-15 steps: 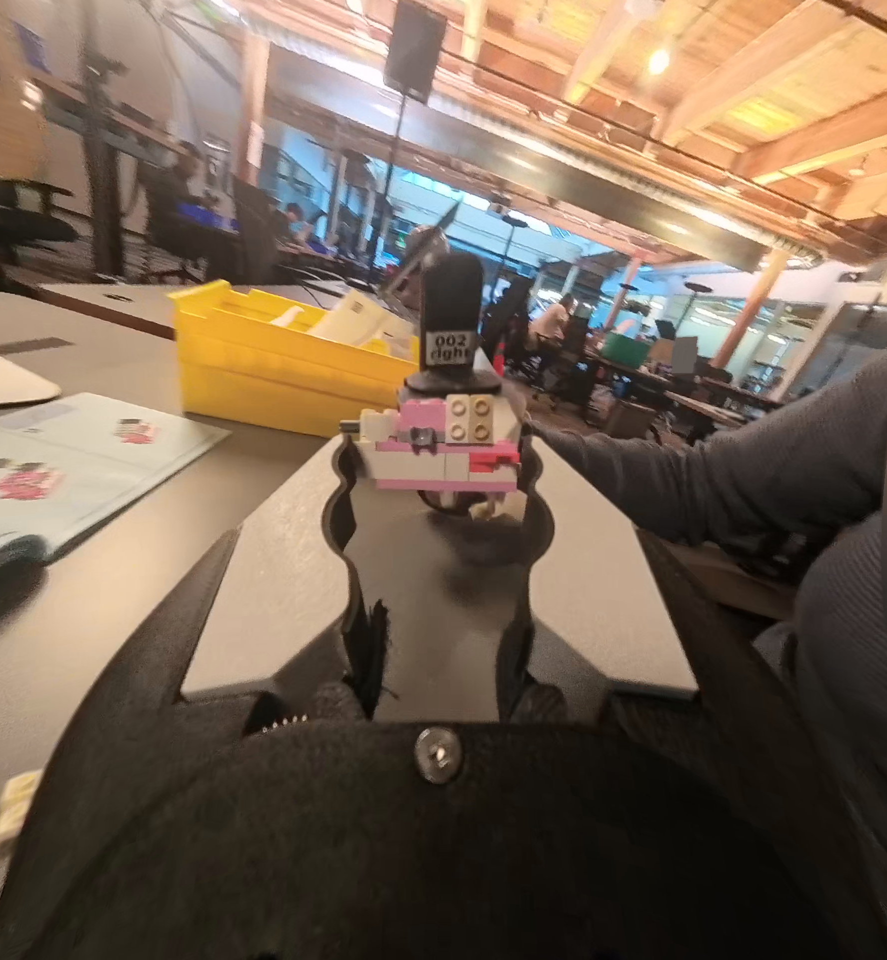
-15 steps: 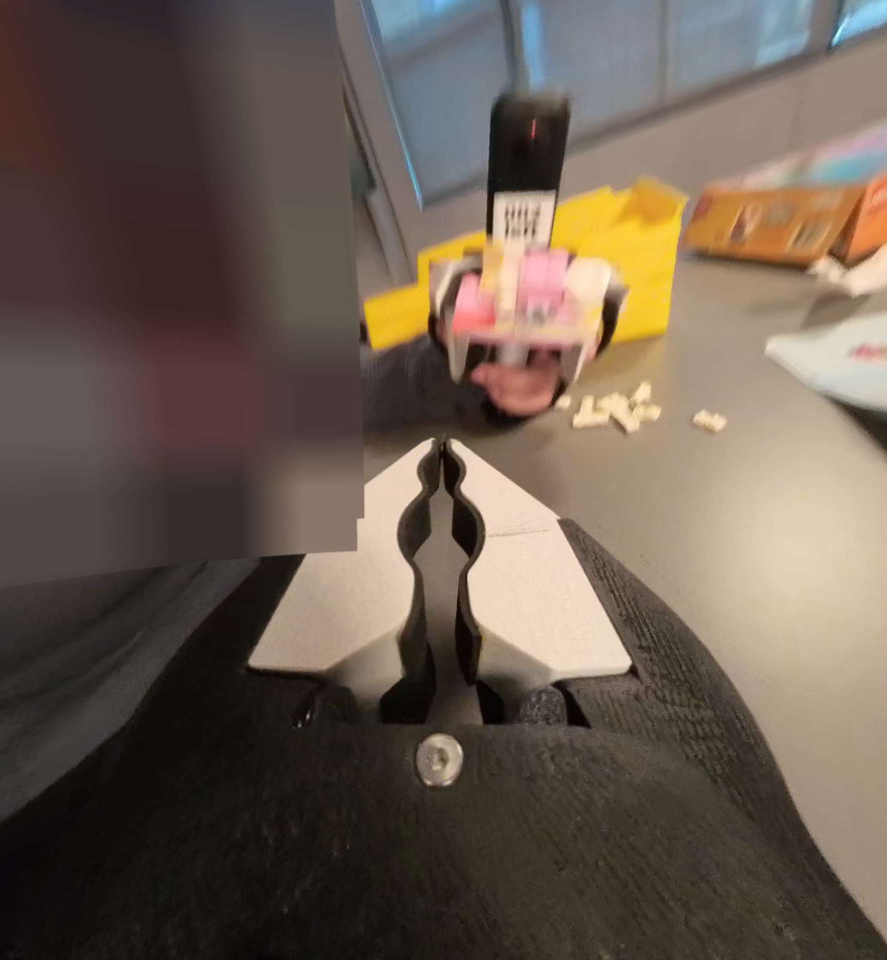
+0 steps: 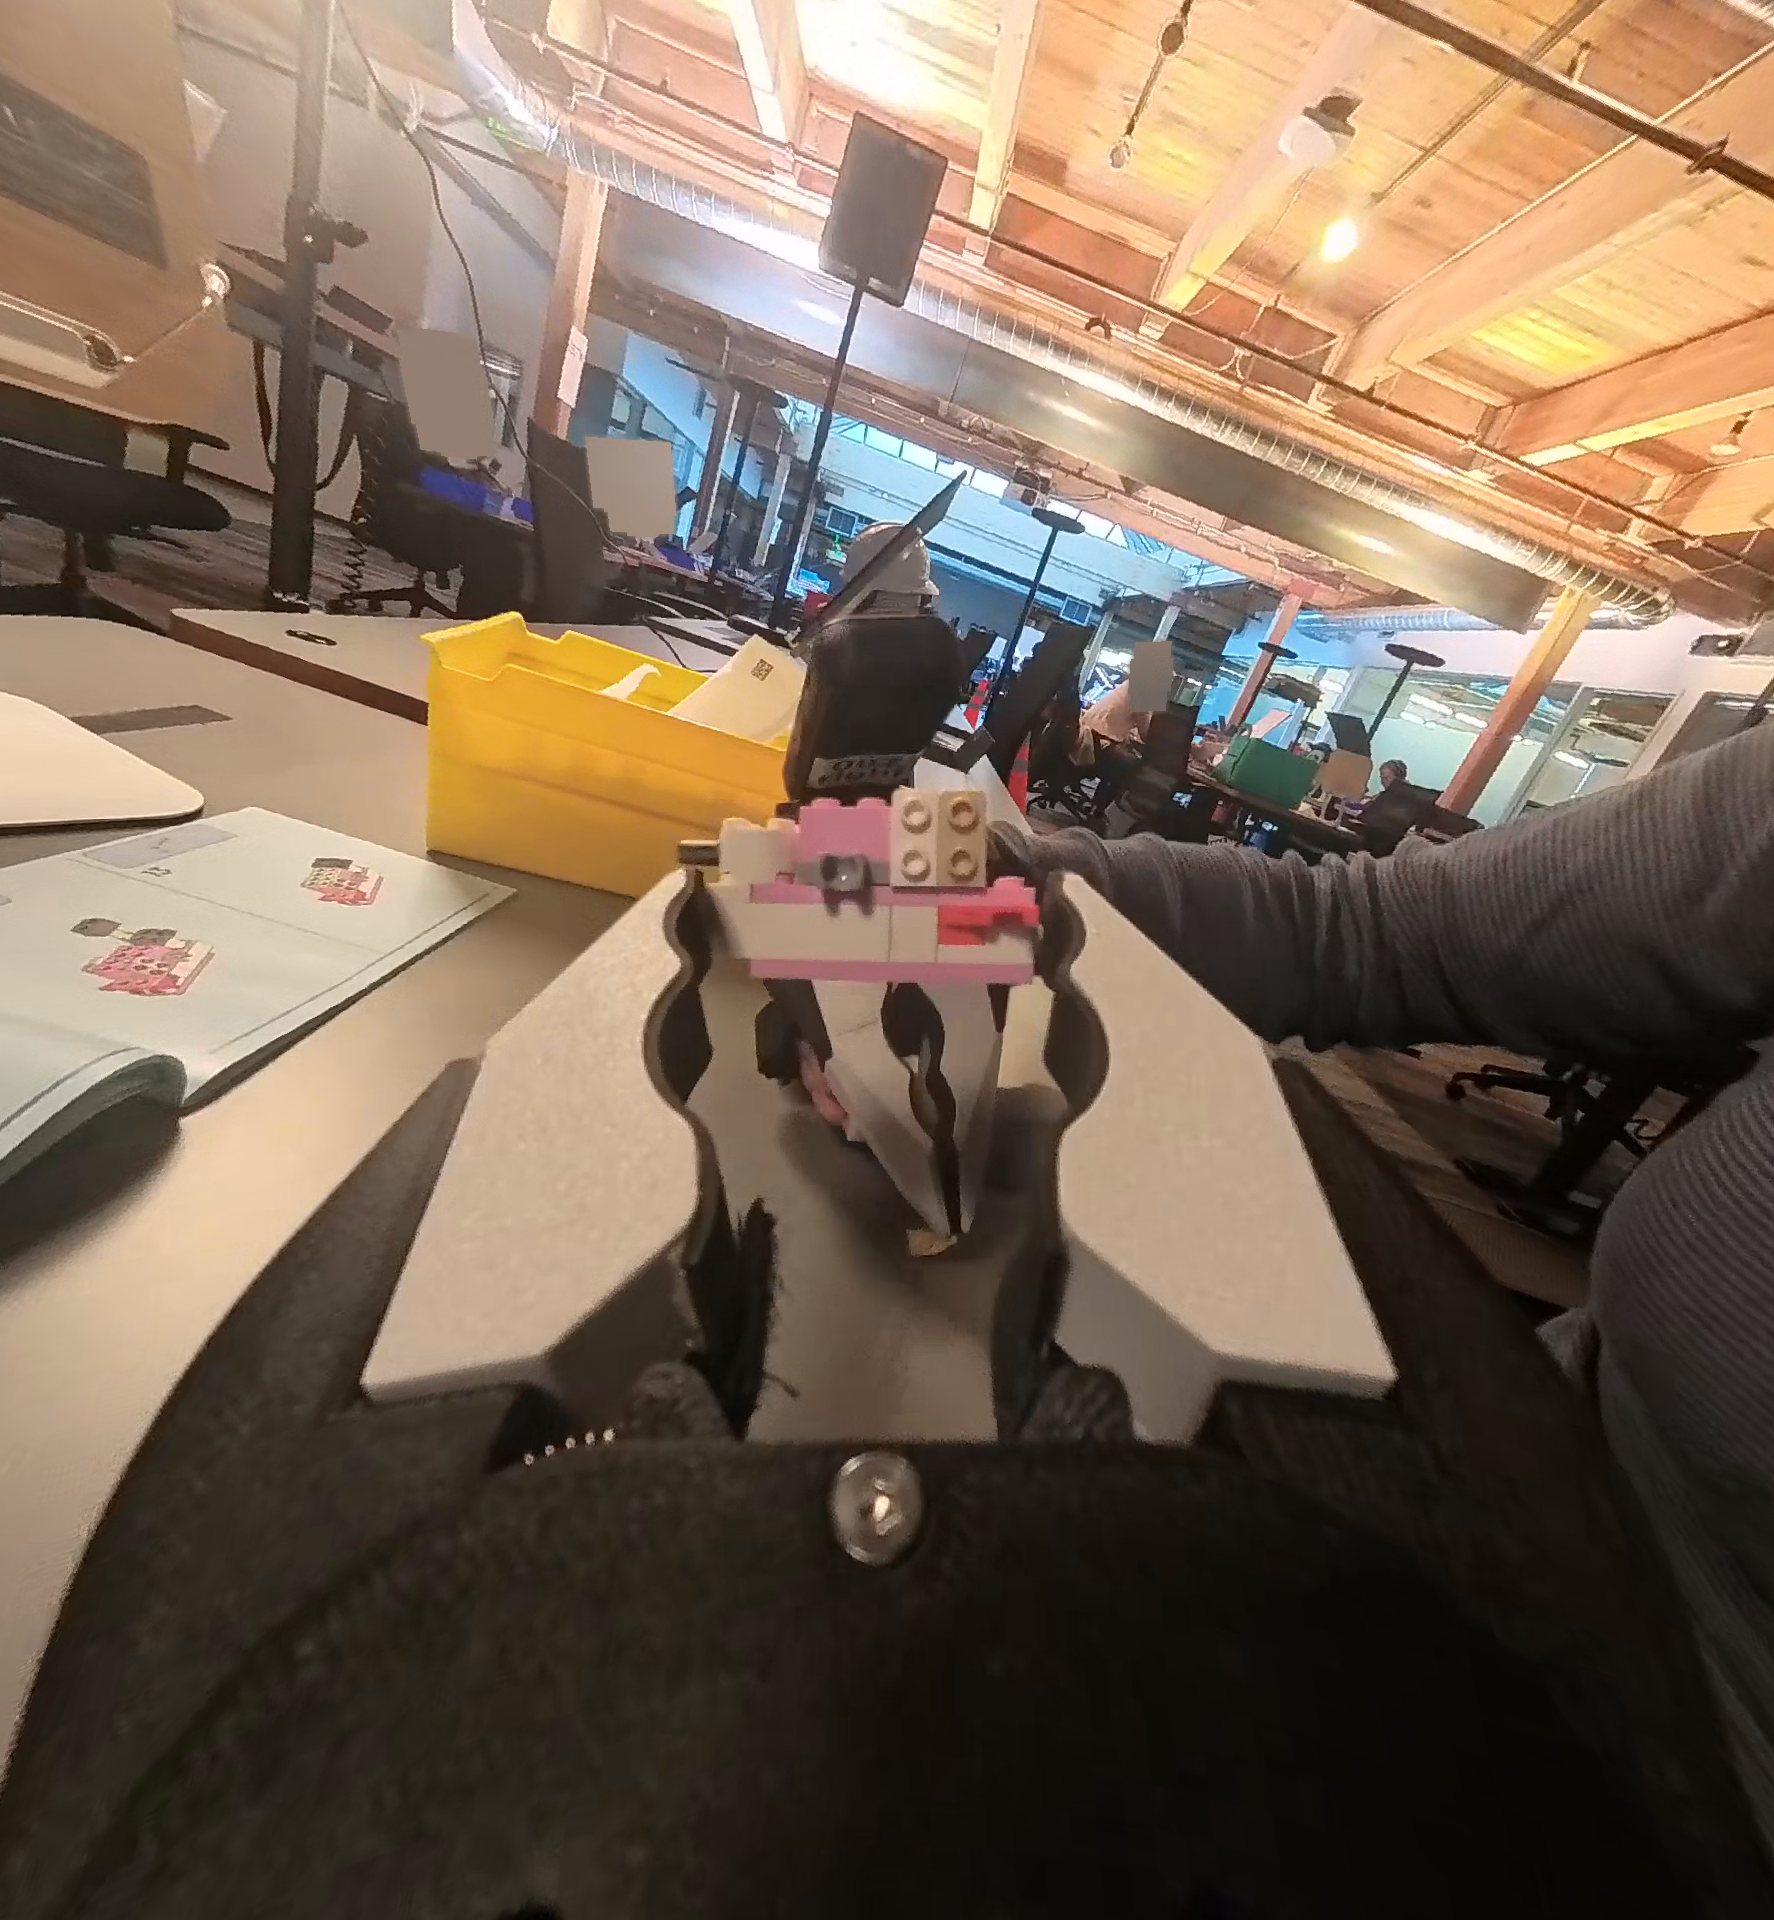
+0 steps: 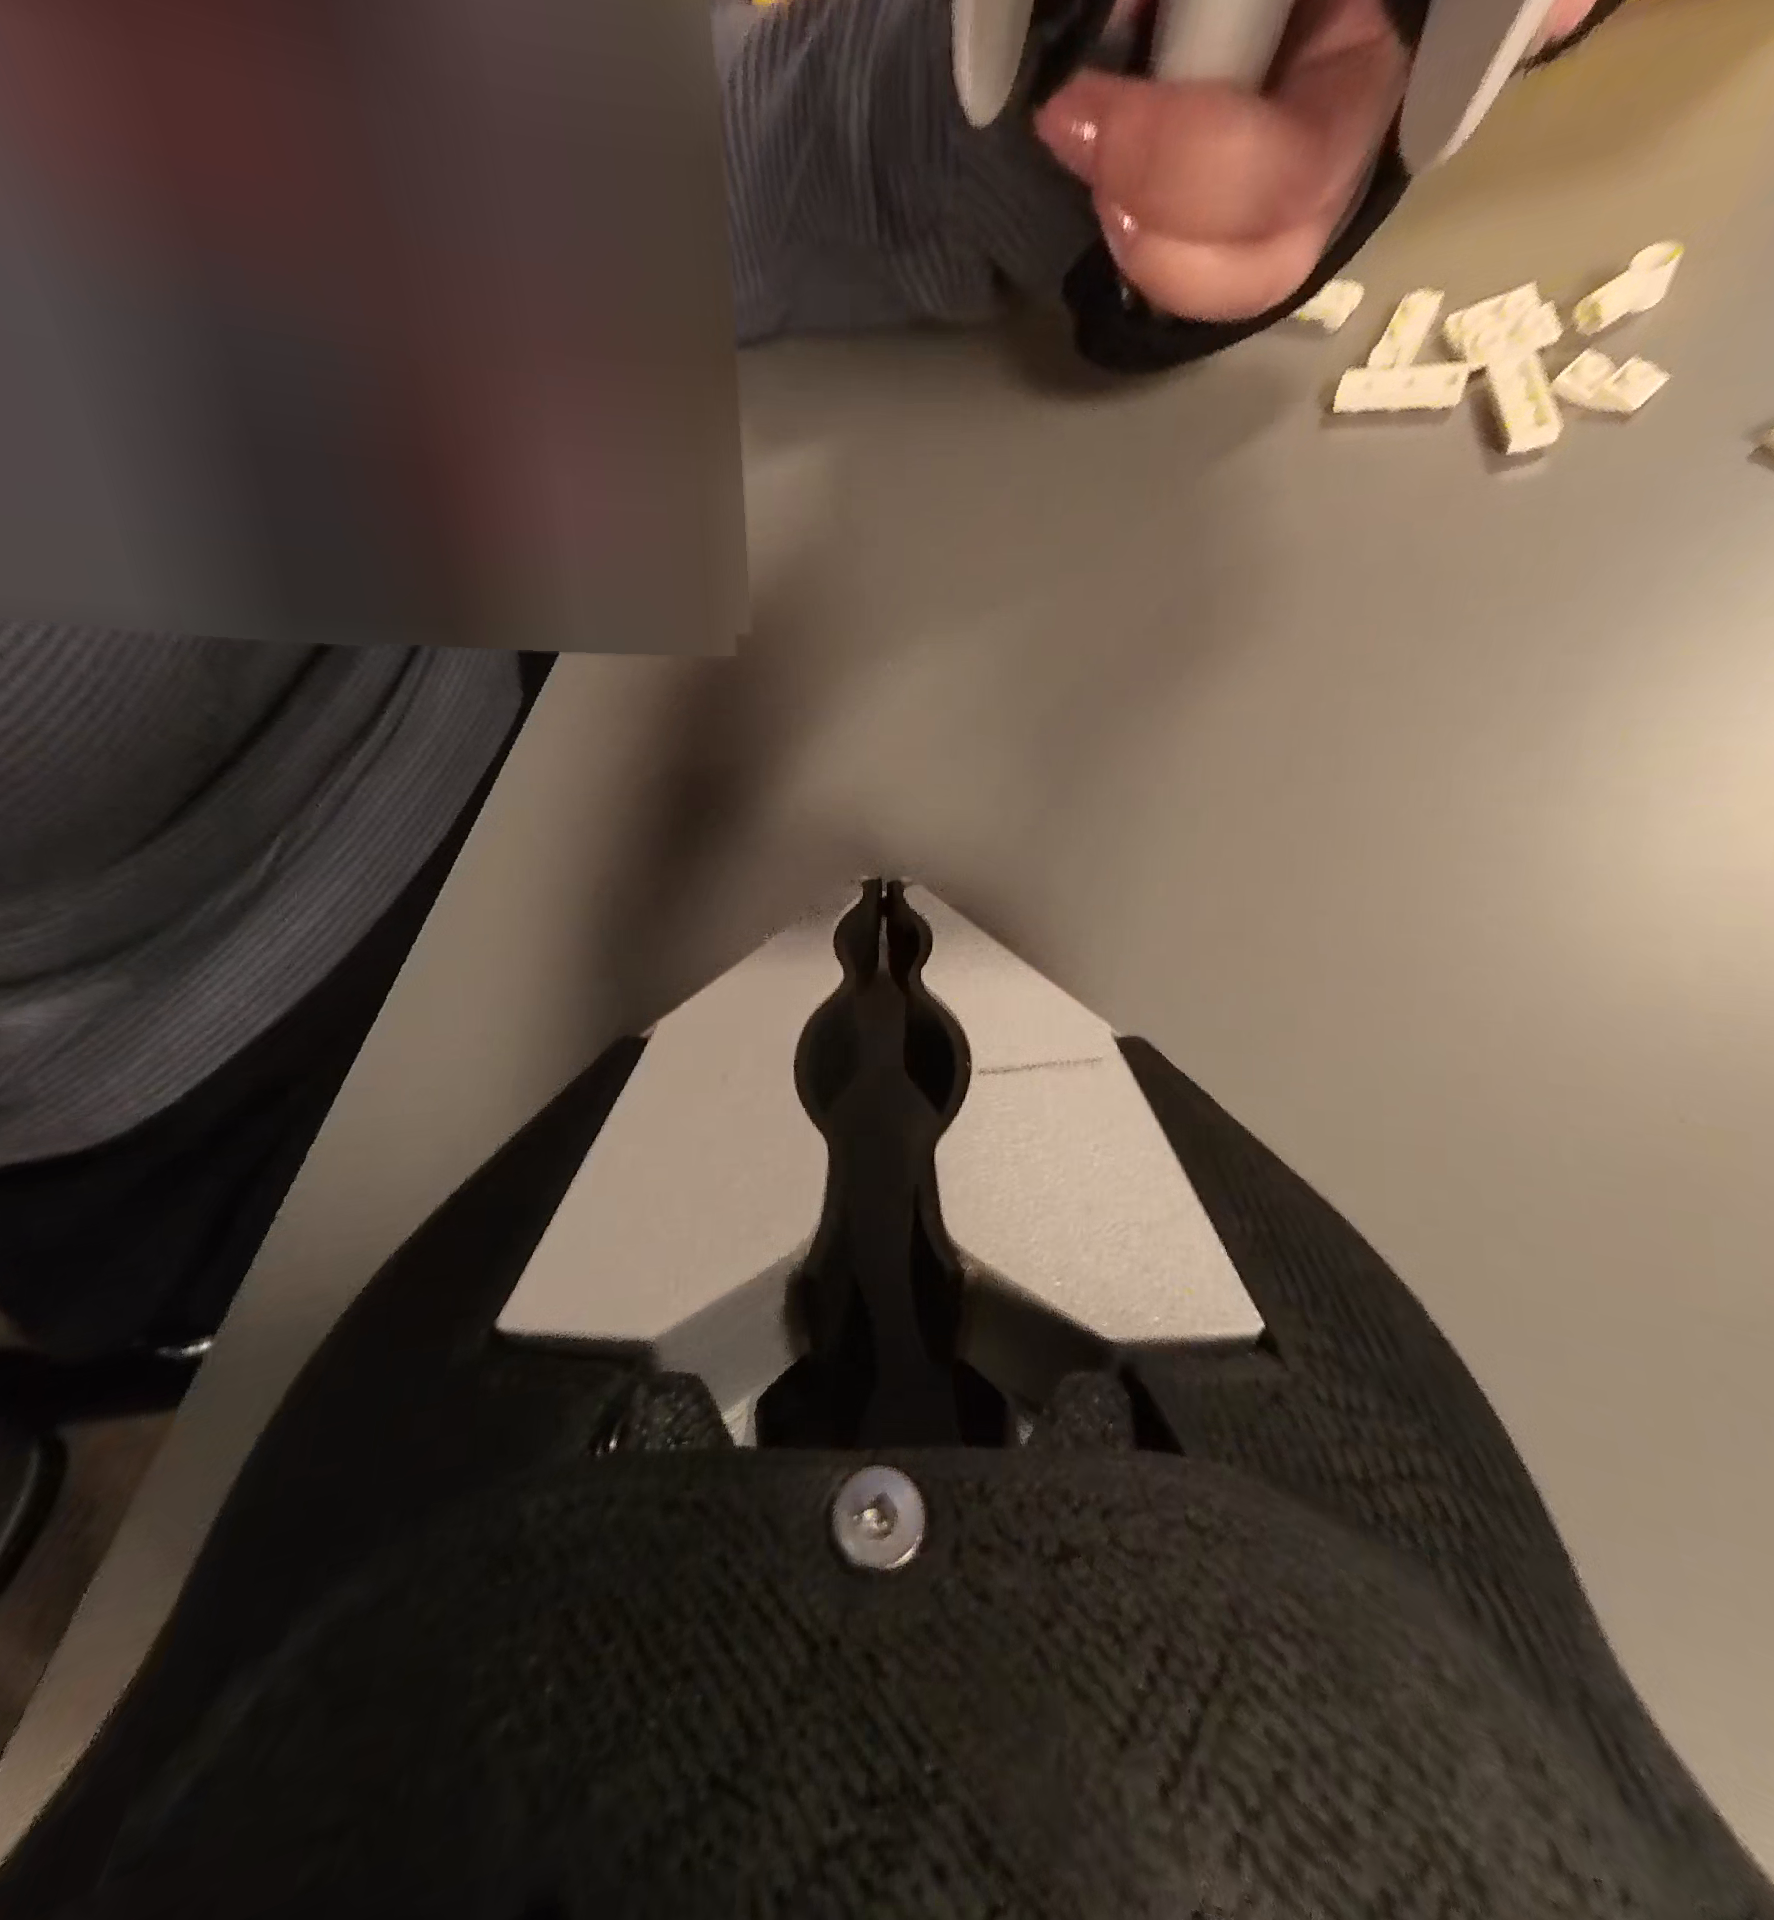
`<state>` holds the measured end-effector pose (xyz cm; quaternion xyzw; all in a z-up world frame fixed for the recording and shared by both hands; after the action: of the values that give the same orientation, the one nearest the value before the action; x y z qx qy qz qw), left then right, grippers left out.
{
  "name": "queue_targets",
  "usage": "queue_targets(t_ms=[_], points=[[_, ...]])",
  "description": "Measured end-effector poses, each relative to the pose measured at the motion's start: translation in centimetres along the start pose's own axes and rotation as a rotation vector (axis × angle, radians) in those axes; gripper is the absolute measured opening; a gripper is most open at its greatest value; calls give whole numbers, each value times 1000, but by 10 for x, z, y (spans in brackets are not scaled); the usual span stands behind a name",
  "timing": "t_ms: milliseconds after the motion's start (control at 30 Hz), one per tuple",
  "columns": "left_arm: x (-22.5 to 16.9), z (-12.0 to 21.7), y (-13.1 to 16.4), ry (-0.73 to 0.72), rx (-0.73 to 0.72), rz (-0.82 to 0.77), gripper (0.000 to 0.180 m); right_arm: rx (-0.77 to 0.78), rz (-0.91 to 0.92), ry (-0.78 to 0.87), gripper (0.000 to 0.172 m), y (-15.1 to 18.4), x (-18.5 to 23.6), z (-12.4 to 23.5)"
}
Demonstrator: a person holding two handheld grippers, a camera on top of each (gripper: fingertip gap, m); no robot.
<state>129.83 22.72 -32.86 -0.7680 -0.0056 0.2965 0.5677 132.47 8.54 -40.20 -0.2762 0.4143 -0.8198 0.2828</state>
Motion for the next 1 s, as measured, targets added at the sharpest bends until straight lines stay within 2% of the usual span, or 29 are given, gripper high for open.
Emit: queue_targets(t_ms=[267,400,500,633,733,867,1000], points=[[-2,-3,3,18,23,2,63,9,20,10,1,3,-2,6],[-2,-5,5,21,35,2,63,-20,18,72,13,4,-2,14],[-2,-6,7,20,40,3,63,-44,12,190,18,2,1,23],[-2,-7,8,2,47,-17,63,-86,-144,512,19,-2,8,38],[-2,-8,8,2,49,-18,63,-53,-122,601,20,-2,35,31],[-2,-11,12,5,68,-18,63,61,-110,576,22,12,55,12],[-4,-15,17,9,108,-34,63,55,-157,571,19,20,47,5]])
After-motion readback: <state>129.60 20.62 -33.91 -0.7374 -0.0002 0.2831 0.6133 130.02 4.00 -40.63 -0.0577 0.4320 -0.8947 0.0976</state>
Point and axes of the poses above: each gripper's, where its closed fingertips meet, z back along the fingers, y out of its underside, x = y × z across the jaws, the point moved 6 cm from there along z, back along the fingers, and after that the axes turned 8 degrees about z, right-handed, at the moved point
